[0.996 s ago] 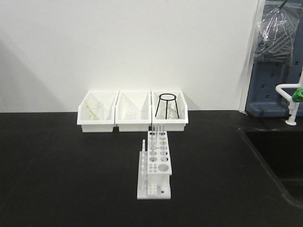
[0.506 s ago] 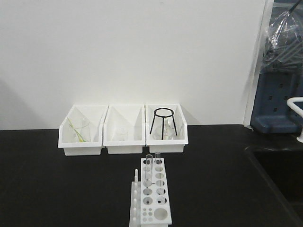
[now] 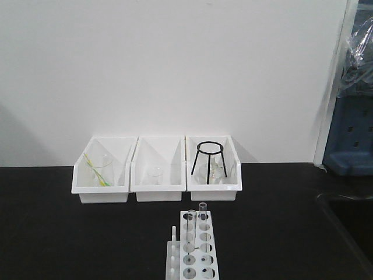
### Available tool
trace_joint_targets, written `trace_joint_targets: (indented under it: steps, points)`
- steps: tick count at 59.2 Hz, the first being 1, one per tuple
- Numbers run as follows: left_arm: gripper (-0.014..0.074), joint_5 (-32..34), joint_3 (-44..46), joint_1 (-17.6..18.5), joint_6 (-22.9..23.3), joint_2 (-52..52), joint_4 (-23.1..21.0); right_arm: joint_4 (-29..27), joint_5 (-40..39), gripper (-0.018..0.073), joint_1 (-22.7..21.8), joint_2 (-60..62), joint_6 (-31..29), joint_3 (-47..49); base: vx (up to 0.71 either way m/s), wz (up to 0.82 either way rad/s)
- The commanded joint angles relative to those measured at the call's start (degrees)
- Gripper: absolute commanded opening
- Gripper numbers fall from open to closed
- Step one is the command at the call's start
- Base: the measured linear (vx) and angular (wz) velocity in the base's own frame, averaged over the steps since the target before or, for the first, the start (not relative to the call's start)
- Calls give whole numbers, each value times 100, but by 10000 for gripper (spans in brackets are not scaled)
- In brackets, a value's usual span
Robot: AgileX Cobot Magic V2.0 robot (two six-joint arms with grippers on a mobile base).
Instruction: Flip and reinsert test tube from rack
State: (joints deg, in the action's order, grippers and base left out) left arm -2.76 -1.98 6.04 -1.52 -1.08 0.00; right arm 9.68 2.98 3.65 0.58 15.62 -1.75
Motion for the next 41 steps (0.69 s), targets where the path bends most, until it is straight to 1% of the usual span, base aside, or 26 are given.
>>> trace_joint_targets:
  steps: [1,17,20,26,30,34,36,41]
  points:
    - [-6,465,34,1,13,-46,0,67,-442,-10,-17,75,-50,-12,0,0]
    - [-6,465,34,1,13,-46,0,73,-442,-10,-17,75,-50,-12,0,0]
    - [-6,465,34,1,13,-46,0,65,-689,-10,-17,75,-28,3,0,0]
    - [-6,465,34,1,13,-46,0,47,-1450,-10,-17,75,24,163,0,0]
    - [-6,465,34,1,13,-46,0,-148,-1391,-10,-17,39,34,675,0,0]
    - [-6,465,34,1,13,-46,0,-326,-1168,-10,-21,-244,-72,1510,0,0]
    - [-6,465,34,1,13,-46,0,-319,-1116,-10,-21,-475,-213,1874,0,0]
    - [-6,465,34,1,13,-46,0,-319,-1109,-10,-21,-1456,-811,2897,0,1]
